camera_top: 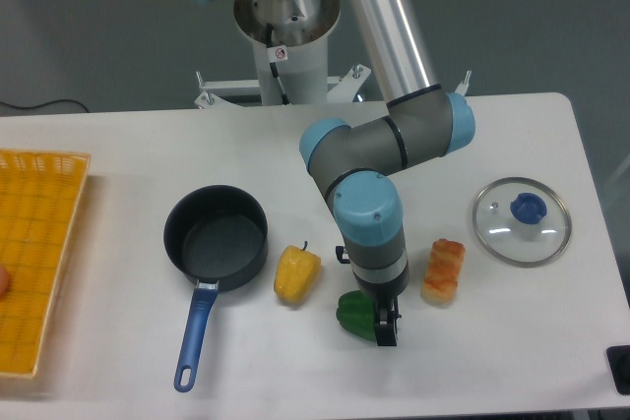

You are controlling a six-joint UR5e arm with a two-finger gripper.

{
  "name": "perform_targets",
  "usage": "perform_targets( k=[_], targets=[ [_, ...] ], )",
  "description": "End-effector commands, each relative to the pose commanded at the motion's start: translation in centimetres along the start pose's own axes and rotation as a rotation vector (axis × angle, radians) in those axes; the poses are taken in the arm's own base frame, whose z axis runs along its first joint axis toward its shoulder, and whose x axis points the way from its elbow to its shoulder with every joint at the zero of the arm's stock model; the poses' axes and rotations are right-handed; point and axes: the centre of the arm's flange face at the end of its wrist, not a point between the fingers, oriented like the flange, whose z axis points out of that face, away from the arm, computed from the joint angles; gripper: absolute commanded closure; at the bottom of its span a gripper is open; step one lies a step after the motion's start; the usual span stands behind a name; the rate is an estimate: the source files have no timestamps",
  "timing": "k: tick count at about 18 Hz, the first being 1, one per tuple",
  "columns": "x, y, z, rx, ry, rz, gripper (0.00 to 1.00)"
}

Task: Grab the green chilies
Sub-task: 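Lower the gripper over the green bell pepper and close on it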

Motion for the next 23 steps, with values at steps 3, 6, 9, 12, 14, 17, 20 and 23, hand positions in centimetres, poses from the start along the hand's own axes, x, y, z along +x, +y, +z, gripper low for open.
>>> perform_targets(
  k=[3, 6, 9, 12, 14, 17, 20, 23],
  targets=[
    [0.0, -0.2, 0.8, 0.006, 0.011, 0.001, 0.00],
    [0.0, -0.4, 1.5, 0.008, 0.018, 0.004, 0.00],
    [-0.1, -0.5, 1.7, 0.010, 0.020, 0.004, 0.00],
    [-0.2, -0.9, 2.5, 0.013, 0.026, 0.006, 0.00],
    [-0.2, -0.9, 2.8, 0.015, 0.029, 0.002, 0.00],
    [-0.3, -1.4, 3.1, 0.017, 0.032, 0.007, 0.00],
    [-0.5, -1.7, 3.1, 0.018, 0.031, 0.008, 0.00],
    [-0.5, -1.9, 3.1, 0.019, 0.034, 0.001, 0.06]
  ],
)
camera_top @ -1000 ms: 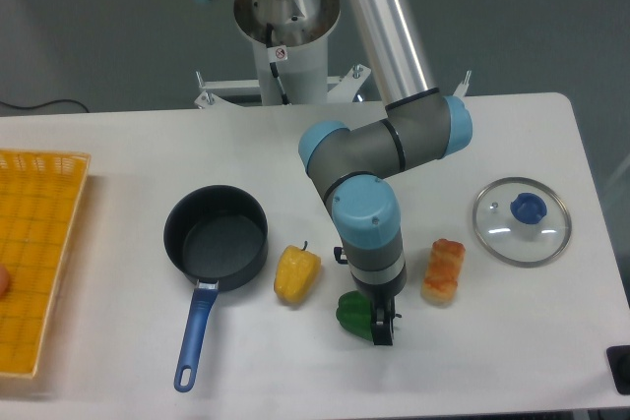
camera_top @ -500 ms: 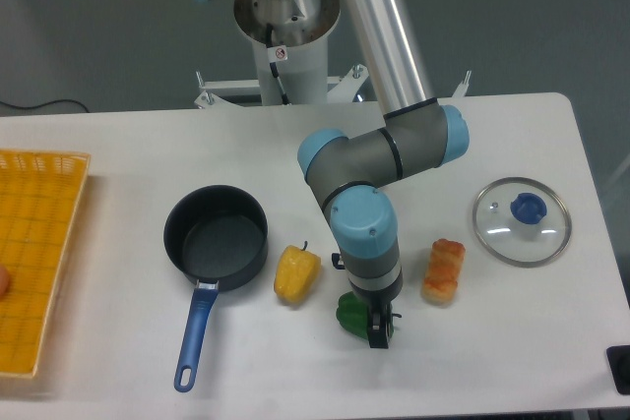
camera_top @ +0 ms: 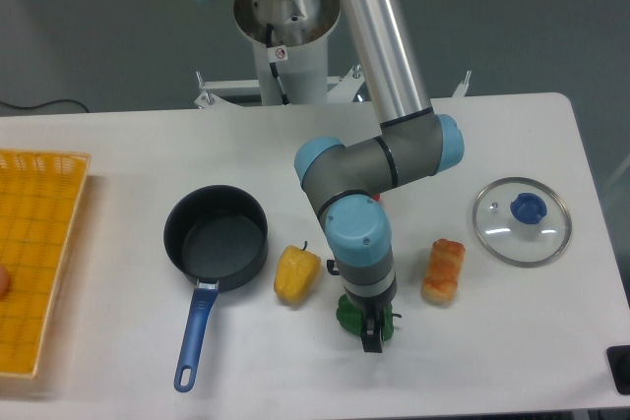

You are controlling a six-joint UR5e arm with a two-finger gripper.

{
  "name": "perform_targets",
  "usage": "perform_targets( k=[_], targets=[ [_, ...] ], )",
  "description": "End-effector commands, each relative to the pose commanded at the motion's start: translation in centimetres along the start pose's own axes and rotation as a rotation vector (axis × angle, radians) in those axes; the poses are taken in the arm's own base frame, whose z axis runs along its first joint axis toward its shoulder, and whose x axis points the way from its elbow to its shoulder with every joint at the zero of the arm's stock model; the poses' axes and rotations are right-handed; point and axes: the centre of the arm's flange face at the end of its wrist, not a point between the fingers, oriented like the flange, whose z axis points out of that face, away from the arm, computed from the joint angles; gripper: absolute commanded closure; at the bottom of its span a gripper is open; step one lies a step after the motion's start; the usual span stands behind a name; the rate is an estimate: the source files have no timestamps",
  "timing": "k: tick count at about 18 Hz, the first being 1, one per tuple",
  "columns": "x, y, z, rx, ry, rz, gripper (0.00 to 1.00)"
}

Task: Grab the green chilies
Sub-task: 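Lower the gripper over the green bell pepper and close on it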

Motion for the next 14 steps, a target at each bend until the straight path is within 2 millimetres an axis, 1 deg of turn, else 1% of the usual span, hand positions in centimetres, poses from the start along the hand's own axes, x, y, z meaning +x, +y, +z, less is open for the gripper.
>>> perform_targets(
  k=[4, 5, 6, 10, 13, 14],
  targets=[
    [0.1, 0.0, 0.1, -0.001, 0.002, -0.023, 0.20],
    [0.0, 0.0, 0.0, -0.001, 0.001, -0.034, 0.26],
    [0.0, -0.1, 0.0, -0.001, 0.002, -0.040, 0.30],
    [0.1, 0.0, -0.1, 0.001, 0.001, -0.069, 0.30],
    [0.1, 0.2, -0.8, -0.004, -0.008, -0.105, 0.30],
    [0.1, 0.2, -1.3, -0.006, -0.014, -0.115, 0.30]
  ],
)
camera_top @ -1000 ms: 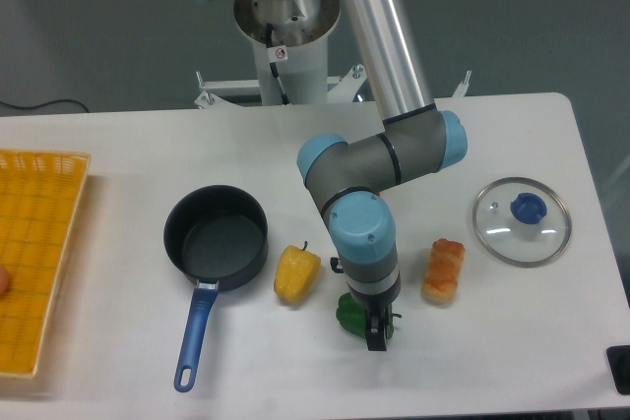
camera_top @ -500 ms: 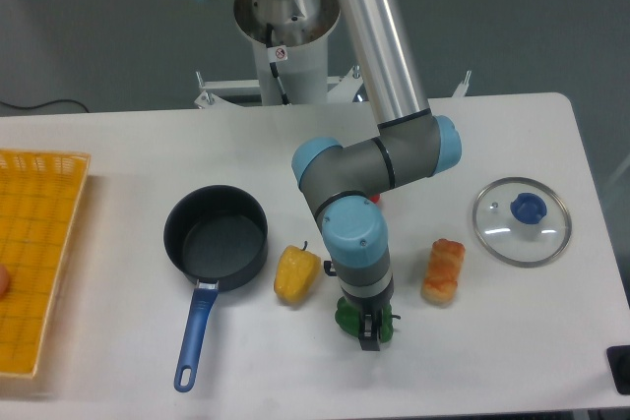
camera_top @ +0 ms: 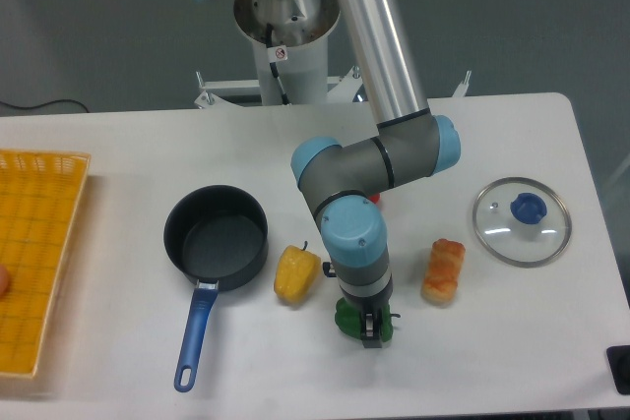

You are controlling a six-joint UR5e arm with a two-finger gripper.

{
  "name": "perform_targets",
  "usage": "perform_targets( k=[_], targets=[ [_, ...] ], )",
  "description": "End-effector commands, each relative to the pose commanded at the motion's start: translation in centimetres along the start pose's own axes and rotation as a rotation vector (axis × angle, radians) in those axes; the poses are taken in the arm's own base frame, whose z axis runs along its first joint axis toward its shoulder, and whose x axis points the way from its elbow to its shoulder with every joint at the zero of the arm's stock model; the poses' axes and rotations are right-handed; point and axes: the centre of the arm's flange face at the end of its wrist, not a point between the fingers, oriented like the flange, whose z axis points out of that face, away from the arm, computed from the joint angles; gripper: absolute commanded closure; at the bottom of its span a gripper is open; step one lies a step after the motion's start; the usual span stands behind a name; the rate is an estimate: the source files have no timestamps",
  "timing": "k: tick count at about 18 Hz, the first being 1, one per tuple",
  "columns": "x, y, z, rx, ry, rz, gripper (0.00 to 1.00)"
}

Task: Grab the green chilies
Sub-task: 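Lower the gripper over the green bell pepper and close on it, then lift the green bell pepper up off the table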

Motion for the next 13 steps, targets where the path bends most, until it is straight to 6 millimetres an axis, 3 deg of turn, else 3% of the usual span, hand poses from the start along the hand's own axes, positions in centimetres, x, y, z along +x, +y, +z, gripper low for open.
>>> perform_targets(
  k=[8, 13],
  targets=[
    [0.8, 2.4, -5.3, -0.025, -0.061, -0.183, 0.29],
    [1.2, 4.1, -6.7, -0.028, -0.083, -0.383, 0.29]
  ],
)
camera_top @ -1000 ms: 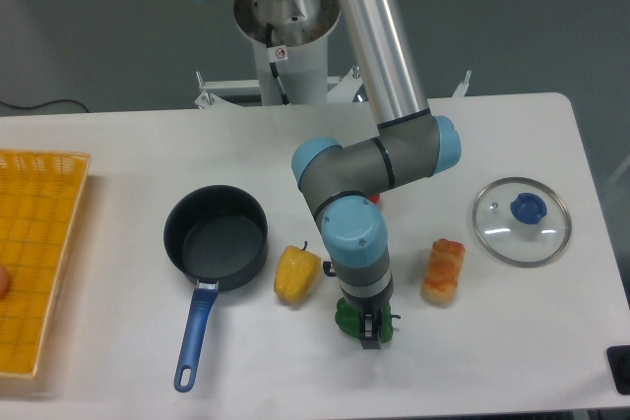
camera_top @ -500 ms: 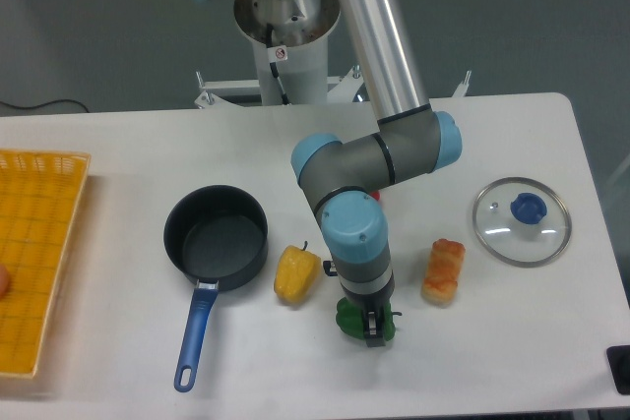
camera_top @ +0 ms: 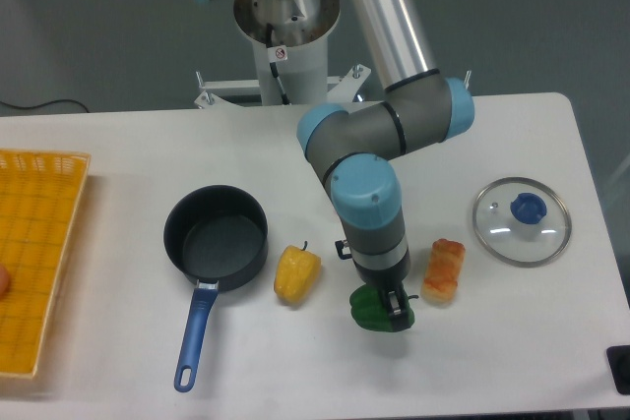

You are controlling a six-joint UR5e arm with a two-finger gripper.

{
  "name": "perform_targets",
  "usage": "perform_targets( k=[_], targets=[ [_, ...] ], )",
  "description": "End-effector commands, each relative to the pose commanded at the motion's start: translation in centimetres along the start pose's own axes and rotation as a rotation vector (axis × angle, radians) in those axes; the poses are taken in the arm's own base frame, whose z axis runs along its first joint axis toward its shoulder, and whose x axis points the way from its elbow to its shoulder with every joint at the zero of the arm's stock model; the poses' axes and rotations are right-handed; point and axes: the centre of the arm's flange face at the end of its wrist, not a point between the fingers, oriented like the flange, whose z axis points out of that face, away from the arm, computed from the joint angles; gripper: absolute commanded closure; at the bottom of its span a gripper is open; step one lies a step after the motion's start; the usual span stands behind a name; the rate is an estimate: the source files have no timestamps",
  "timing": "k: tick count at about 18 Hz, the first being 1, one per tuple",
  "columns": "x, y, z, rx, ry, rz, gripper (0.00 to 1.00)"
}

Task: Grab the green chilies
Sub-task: 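Lift the green bell pepper up off the table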

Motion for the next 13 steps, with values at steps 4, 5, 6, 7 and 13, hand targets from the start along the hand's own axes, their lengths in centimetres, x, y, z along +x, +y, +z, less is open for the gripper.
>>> perform_targets(
  k=[4, 5, 6, 7, 13],
  targets=[
    [-0.6, 2.7, -1.1, -0.011, -0.016, -0.075, 0.28],
    [-0.7, 3.3, -1.1, -0.013, -0.015, -0.081, 0.28],
    [-0.8, 4.7, -1.6, -0.016, -0.019, -0.094, 0.28],
    [-0.8, 5.7, -1.5, -0.020, -0.008, -0.105, 0.28],
    [-0.9, 9.5, -0.8, -0.026, 0.021, -0.147, 0.28]
  ],
)
